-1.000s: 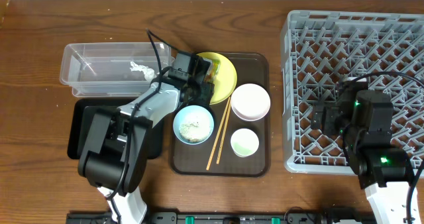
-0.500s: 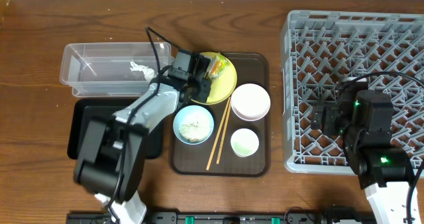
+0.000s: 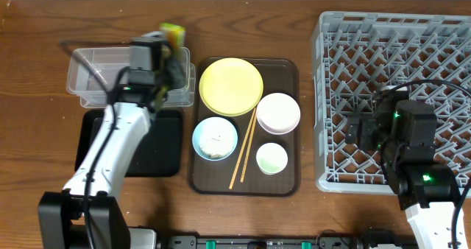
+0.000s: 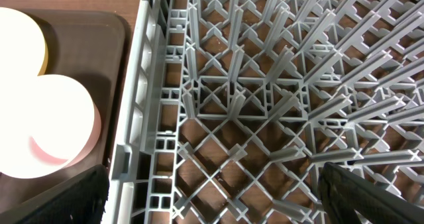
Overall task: Sort waste into correct bins and load items into the dishwasher rack
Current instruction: 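Grasp the yellow snack wrapper with the left gripper, drop it in the bin, then grasp the light-blue rice bowl rim with the left gripper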
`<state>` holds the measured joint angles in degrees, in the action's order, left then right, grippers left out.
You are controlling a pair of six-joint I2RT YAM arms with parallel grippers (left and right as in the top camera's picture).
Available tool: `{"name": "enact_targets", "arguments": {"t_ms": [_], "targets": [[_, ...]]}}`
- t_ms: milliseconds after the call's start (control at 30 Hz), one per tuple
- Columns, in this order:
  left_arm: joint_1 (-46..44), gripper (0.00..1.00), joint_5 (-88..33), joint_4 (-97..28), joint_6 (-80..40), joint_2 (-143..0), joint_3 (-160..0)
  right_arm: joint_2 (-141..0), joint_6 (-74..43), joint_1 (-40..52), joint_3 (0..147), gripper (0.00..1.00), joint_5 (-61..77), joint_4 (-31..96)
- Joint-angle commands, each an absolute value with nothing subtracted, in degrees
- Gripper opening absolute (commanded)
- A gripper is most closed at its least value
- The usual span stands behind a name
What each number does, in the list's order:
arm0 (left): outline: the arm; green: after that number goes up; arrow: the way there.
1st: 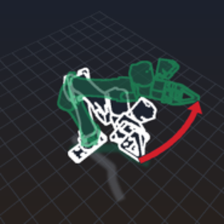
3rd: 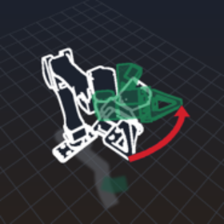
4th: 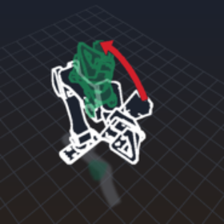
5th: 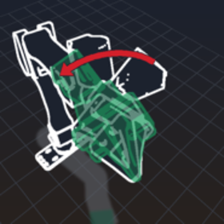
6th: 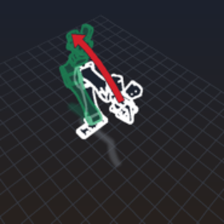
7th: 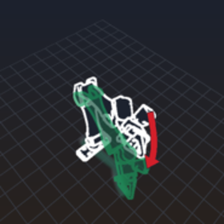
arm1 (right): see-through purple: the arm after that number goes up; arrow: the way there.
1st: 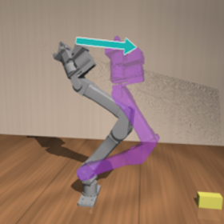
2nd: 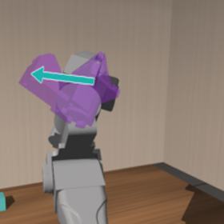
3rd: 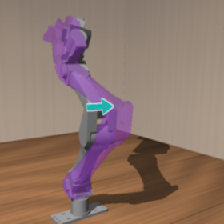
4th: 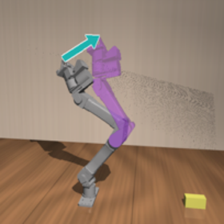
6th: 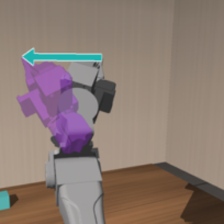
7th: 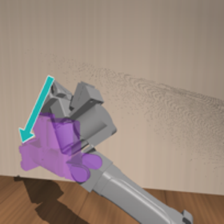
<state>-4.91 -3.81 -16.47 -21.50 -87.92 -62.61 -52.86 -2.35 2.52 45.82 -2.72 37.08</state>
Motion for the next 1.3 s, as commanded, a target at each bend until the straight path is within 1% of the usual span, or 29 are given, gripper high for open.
{"name": "enact_targets", "arguments": {"t_ms": [0,67,167,300,367,400,500,533,567,633,733,867,933,1033,1100,1167,1267], "targets": [[-0.93,0.06,-1.52,-16.71,-47.40,-88.68,-63.22,-52.77,-2.72,1.78,47.07,0.99,-2.55,37.15],[0.43,0.06,-0.36,-16.78,-54.48,-89.60,-63.22,-52.77,-2.72,1.78,47.07,0.99,-2.55,37.12],[1.32,0.06,1.19,-16.86,-60.90,-91.29,-63.22,-52.77,-2.72,1.78,47.07,0.99,-2.55,37.10],[1.34,0.08,3.33,-16.16,-64.99,-94.21,-63.22,-52.77,-2.72,1.78,47.07,0.99,-2.55,37.10],[1.34,0.11,3.29,-15.77,-66.41,-95.44,-63.22,-52.77,-2.72,1.78,47.07,0.99,-2.55,37.10],[1.34,0.16,3.27,-15.53,-67.00,-95.94,-63.22,-52.77,-2.72,1.78,47.07,0.99,-2.55,37.12],[1.32,0.38,3.22,-14.85,-66.41,-96.12,-63.24,-52.77,-2.72,1.78,47.07,0.99,-2.55,37.15],[1.32,0.44,2.92,-14.09,-65.43,-95.94,-63.24,-52.77,-2.72,1.78,47.07,0.99,-2.55,37.12],[1.32,0.47,2.37,-13.15,-63.94,-95.79,-63.24,-52.77,-2.72,1.78,47.07,0.99,-2.55,37.12],[1.32,0.50,0.91,-10.57,-59.51,-95.11,-63.24,-52.77,-2.72,1.78,47.07,0.99,-2.55,37.12],[1.30,0.51,-0.47,-8.51,-53.21,-93.03,-63.24,-52.77,-2.72,1.78,47.07,0.99,-2.55,37.12],[0.95,0.51,-2.92,-9.15,-42.87,-89.17,-63.24,-52.77,-2.72,1.78,47.07,0.99,-2.55,37.12],[0.23,0.50,-7.31,-11.64,-37.34,-87.24,-63.24,-52.77,-2.72,1.78,47.07,0.99,-2.55,37.12],[-2.44,0.51,-11.99,-18.55,-33.01,-85.36,-63.24,-52.77,-2.72,1.78,47.07,0.99,-2.55,37.10],[-5.15,0.51,-12.62,-23.49,-30.00,-85.30,-63.24,-52.77,-2.72,1.78,47.07,0.99,-2.55,37.10],[-8.25,0.55,-12.60,-27.92,-27.38,-85.65,-63.22,-52.80,-2.72,1.78,47.07,0.99,-2.55,37.12],[-13.43,0.56,-12.45,-33.08,-26.76,-86.19,-63.22,-52.77,-2.72,1.78,47.07,0.99,-2.55,37.12]]}}
